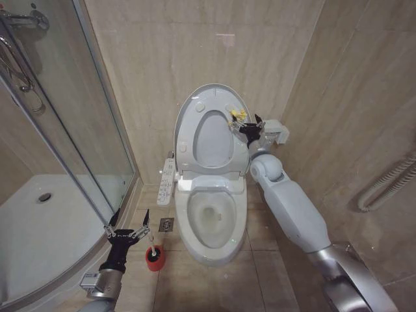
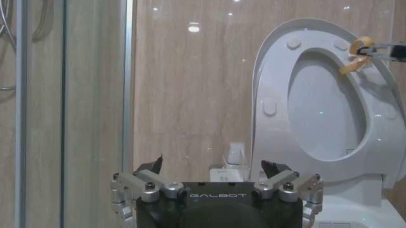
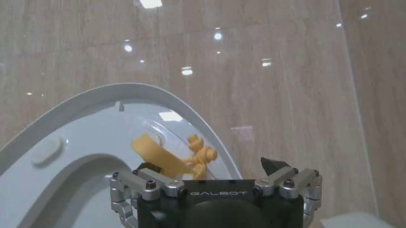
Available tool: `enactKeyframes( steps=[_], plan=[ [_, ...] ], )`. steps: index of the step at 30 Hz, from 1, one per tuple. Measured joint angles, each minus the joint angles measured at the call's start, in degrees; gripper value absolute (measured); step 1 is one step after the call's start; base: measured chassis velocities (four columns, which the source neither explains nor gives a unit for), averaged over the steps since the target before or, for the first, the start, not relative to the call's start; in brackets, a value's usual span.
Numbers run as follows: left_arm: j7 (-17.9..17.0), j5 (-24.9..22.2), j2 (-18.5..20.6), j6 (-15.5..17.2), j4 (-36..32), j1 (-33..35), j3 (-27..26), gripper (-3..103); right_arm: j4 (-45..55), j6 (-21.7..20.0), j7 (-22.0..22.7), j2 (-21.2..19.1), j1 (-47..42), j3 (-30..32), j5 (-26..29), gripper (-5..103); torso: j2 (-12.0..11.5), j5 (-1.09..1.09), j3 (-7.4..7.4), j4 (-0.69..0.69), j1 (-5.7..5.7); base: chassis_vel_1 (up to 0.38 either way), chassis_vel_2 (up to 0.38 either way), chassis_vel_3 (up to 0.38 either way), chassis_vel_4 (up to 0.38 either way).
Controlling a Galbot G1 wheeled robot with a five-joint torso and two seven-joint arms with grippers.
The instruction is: Open the toilet lid, clean the toilet bowl with a toilet brush, close the toilet lid, and flush.
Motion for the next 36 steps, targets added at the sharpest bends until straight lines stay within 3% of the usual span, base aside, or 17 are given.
enactKeyframes(
  steps=[7, 17, 23, 26, 32, 36],
  plan=[
    [0.0, 0.0, 0.0, 0.0, 0.0, 0.0, 0.0, 100, 7.0, 0.0, -0.8, -3.6, -6.9, 1.3, 4.3, 100, 0.0, 0.01, -0.01, 0.00, 0.00, 0.000, 0.000, 0.000, 0.000],
    [0.0, 0.0, 0.0, 0.0, 0.0, 0.0, 0.0, 100, 13.9, -0.3, -0.9, -5.2, -14.1, 1.8, 7.5, 100, 0.0, 0.01, -0.01, 0.03, -0.01, 0.000, 0.000, 0.000, 0.000],
    [0.0, 0.0, 0.0, 0.0, 0.0, 0.0, 0.0, 100, 24.5, -1.5, 0.9, -7.0, -26.0, 4.1, 8.3, 100, 0.0, 0.01, -0.01, -0.01, -0.01, 0.000, 0.000, 0.000, 0.000],
    [0.0, 0.0, 0.0, 0.0, 0.0, 0.0, 0.0, 100, 28.0, -2.0, 2.2, -6.9, -29.9, 4.9, 7.7, 100, 0.0, 0.01, -0.01, 0.00, -0.01, 0.000, 0.000, 0.000, 0.000],
    [0.0, 0.0, 0.0, 0.0, 0.0, 0.0, 0.0, 100, 35.2, -3.7, 4.5, -2.7, -39.1, 12.2, 2.8, 100, 0.0, 0.00, -0.01, 0.02, -0.01, 0.000, 0.000, 0.000, 0.000],
    [0.0, 0.0, 0.0, 0.0, 0.0, 0.0, 0.0, 100, 37.0, -2.9, 2.1, -1.1, -46.6, 17.0, -1.6, 100, 0.0, 0.00, -0.01, 0.00, -0.01, 0.000, 0.000, 0.000, 0.000]
  ],
)
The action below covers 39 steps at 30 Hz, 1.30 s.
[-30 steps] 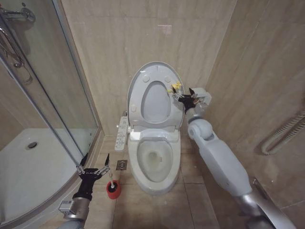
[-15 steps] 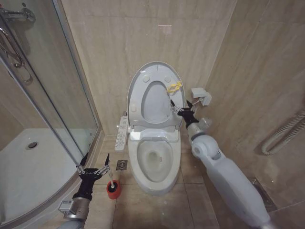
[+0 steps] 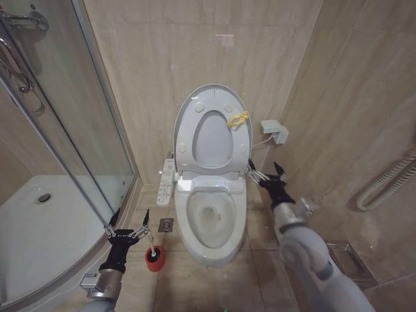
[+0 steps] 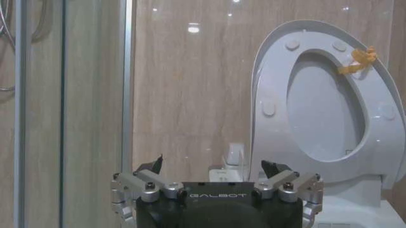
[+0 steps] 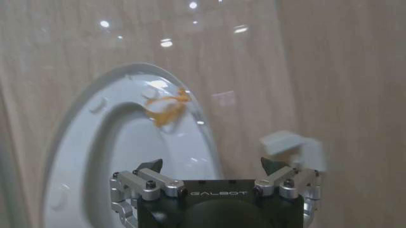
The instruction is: Open the toilet lid, clean the toilet bowl with a toilet brush, close the toilet lid, and flush.
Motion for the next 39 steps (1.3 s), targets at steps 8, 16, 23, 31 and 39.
enactKeyframes(
  steps=[8, 16, 23, 31, 39],
  plan=[
    [0.0, 0.0, 0.0, 0.0, 0.0, 0.0, 0.0, 100, -0.5, 7.3, -5.2, 3.5, -11.2, 8.4, -10.8, 100, 0.0, 0.01, 0.00, 0.02, 0.00, 0.000, 0.000, 0.000, 0.000],
    [0.0, 0.0, 0.0, 0.0, 0.0, 0.0, 0.0, 100, 2.3, 13.0, -8.4, 9.0, -22.2, 11.5, -13.7, 100, 0.0, 0.00, 0.00, 0.01, 0.00, 0.000, 0.000, 0.000, 0.000],
    [0.0, 0.0, 0.0, 0.0, 0.0, 0.0, 0.0, 100, 5.5, 14.7, -8.9, 11.7, -26.7, 10.7, -15.4, 100, 0.0, -0.01, 0.00, 0.01, 0.00, 0.000, 0.000, 0.000, 0.000],
    [0.0, 0.0, 0.0, 0.0, 0.0, 0.0, 0.0, 100, 5.6, 15.8, -8.6, 13.3, -27.8, 10.3, -17.8, 100, 0.0, -0.01, 0.00, 0.02, 0.01, 0.000, 0.000, 0.000, 0.000],
    [0.0, 0.0, 0.0, 0.0, 0.0, 0.0, 0.0, 100, 5.6, 15.7, -8.5, 13.3, -27.7, 10.2, -17.8, 100, 0.0, 0.00, 0.00, 0.02, 0.01, 0.000, 0.000, 0.000, 0.000]
  ],
)
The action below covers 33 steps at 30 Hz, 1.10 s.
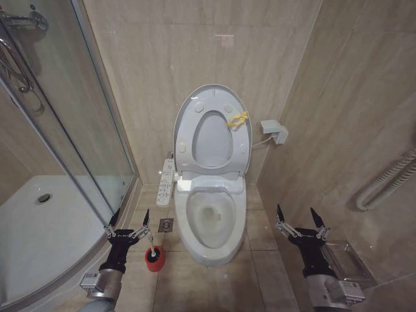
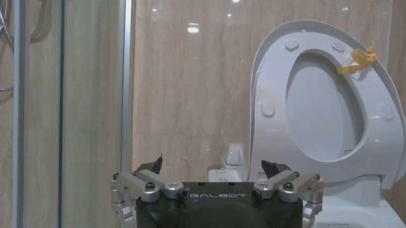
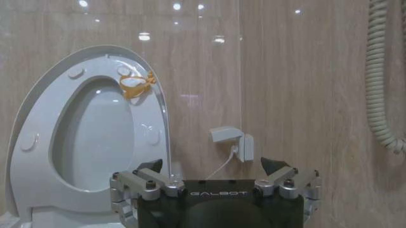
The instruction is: Open the toilet lid, clean the toilet bowl with a toilet brush, close the toilet lid, and flush.
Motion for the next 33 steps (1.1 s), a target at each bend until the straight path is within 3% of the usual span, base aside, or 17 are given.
enactKeyframes(
  steps=[29, 32, 33],
  plan=[
    [0.0, 0.0, -0.1, 0.3, -0.3, 0.3, -0.1, 100, -0.1, -0.2, 0.1, -0.1, 0.2, -0.1, 0.1, 100, 0.0, 0.00, 0.00, -0.01, 0.00, 0.000, 0.000, 0.000, 0.000],
    [0.1, -0.6, -1.4, 4.7, -5.9, 4.2, -1.7, 100, -0.1, -0.2, 0.1, -0.1, 0.2, -0.1, 0.1, 100, 0.0, 0.01, 0.00, 0.00, 0.00, 0.000, 0.000, 0.000, 0.000],
    [0.1, -0.6, -1.4, 4.7, -5.9, 4.2, -1.7, 100, -0.1, -0.2, 0.1, -0.1, 0.2, -0.1, 0.1, 100, 0.0, 0.01, 0.00, 0.00, 0.00, 0.000, 0.000, 0.000, 0.000]
  ],
)
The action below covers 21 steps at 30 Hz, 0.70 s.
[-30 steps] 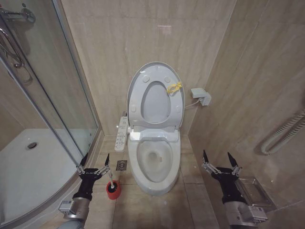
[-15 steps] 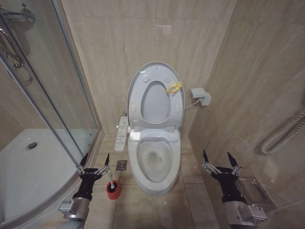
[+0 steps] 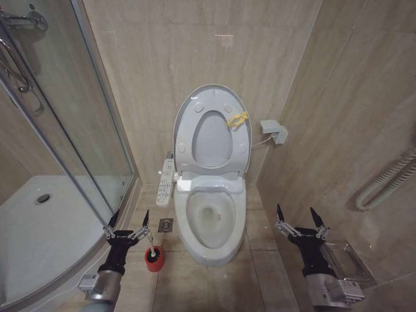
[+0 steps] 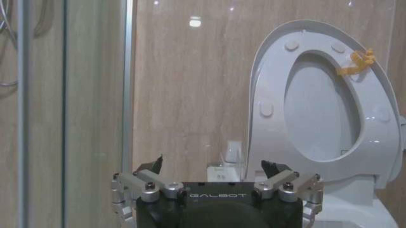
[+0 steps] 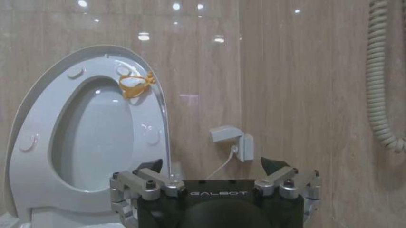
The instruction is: Open the toilet lid, clean the toilet bowl with a toilet brush, close the toilet lid, and flush.
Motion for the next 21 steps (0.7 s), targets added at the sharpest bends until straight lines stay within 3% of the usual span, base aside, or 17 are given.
enactKeyframes(
  steps=[13, 21],
  plan=[
    [0.8, -2.6, -5.2, 17.1, -20.4, 15.4, -6.0, 100, 0.0, 0.0, 0.0, 0.0, 0.0, 0.0, 0.1, 100, 0.0, 0.02, -0.01, 0.01, -0.01, 0.000, 0.000, 0.000, 0.000],
    [0.9, -2.7, -5.6, 17.6, -20.4, 16.4, -6.5, 100, 0.0, 0.0, 0.0, 0.0, 0.0, 0.0, 0.1, 100, 0.0, -0.01, 0.00, -0.01, 0.00, 0.000, 0.000, 0.000, 0.000]
  ],
)
